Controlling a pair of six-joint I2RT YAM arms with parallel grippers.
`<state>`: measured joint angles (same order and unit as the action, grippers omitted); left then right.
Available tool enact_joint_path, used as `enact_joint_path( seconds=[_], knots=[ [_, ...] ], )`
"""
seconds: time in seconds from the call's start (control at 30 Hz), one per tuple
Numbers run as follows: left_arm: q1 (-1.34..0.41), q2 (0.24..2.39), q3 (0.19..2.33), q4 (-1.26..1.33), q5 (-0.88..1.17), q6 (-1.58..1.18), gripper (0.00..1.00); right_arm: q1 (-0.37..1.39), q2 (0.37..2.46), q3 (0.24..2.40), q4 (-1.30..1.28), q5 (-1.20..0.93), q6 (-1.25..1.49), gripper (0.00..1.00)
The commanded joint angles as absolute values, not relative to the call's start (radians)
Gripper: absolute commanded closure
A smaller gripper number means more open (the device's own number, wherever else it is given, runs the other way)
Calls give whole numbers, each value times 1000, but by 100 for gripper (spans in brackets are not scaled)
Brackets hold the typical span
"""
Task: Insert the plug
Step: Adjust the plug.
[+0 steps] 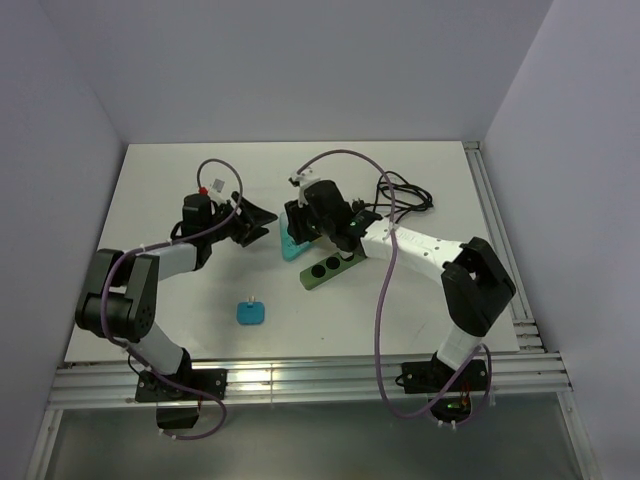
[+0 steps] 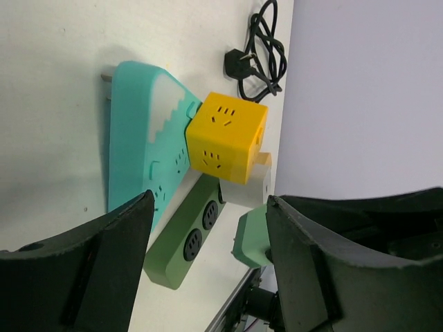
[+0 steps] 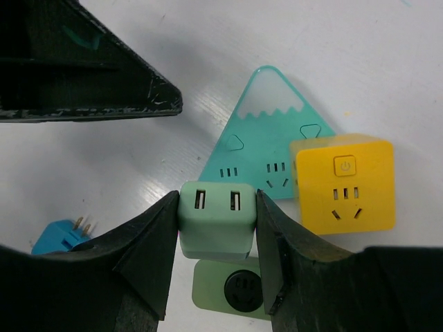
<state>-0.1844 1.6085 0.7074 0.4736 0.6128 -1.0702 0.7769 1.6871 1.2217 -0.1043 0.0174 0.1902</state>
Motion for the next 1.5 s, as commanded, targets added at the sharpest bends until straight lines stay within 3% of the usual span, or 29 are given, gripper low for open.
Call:
enact_joint_path(
  seconds=[0.0, 0.27, 0.37, 0.6, 0.97, 1.47],
  knots=[
    [-178, 1652, 749, 548, 623, -1097, 28, 788, 1648, 1178, -5, 20, 216, 64],
    [-176, 1611, 703, 538, 650, -1077, 25, 790, 1528, 1068, 89, 73, 212, 64],
    [-176, 1549, 637, 558, 641, -1051, 17, 785, 1509, 1097, 16, 121, 224, 64],
    [-215, 1379, 496, 614, 600, -948, 8, 785, 1476, 1155, -104, 127, 281, 64],
    [-475, 980, 397, 537, 287, -678, 0, 790, 1471, 1304, -281, 28, 386, 62],
    [-604, 1071, 429, 676, 140, -601, 1, 807, 1424, 1253, -255, -58, 476, 62]
  ],
)
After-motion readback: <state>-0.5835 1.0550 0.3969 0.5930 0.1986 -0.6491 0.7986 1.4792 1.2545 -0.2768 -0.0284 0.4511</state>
